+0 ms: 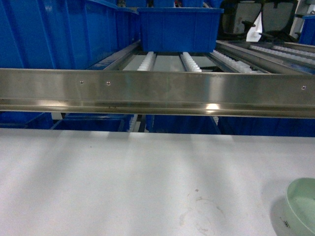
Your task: Place green bowl on second shelf with right arm
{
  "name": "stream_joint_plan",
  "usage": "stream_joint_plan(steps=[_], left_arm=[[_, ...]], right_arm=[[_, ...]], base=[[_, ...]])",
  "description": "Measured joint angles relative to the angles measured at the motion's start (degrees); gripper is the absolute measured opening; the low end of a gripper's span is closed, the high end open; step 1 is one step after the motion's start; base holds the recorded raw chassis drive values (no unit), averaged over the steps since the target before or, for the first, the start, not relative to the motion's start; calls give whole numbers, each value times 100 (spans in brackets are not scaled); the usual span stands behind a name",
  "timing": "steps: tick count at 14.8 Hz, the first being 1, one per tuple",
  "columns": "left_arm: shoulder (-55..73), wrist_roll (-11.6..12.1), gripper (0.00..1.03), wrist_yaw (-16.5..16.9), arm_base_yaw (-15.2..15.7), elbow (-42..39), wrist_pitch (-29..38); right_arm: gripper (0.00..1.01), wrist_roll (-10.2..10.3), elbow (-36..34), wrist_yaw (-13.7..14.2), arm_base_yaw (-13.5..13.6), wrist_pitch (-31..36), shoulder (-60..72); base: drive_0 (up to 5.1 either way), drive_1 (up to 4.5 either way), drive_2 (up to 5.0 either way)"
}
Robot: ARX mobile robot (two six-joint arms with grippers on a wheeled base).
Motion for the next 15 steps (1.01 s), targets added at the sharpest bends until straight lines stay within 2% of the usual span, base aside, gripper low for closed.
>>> stream_joint_plan(steps=[11, 12, 13, 14, 15], left_arm=[[0, 0, 98, 0, 0, 0, 0], [0, 0, 98, 0, 0, 0, 0], [0, 0, 98, 2, 0, 0, 2], [0, 0, 98, 2, 0, 0, 0], [0, 0, 98, 0, 0, 0, -2]], right_arm=[[98, 0, 0, 0, 0, 0, -2], [98, 90, 11, -363, -203, 433, 240], [98, 369, 262, -894, -726, 1176, 1250], [98, 741, 750, -1300, -1250, 1993, 2798], [98, 802, 1176, -1502, -1469, 2535, 4105]], base=[[0, 0, 0], [0, 0, 0], [0, 0, 0], [0, 0, 0], [0, 0, 0]])
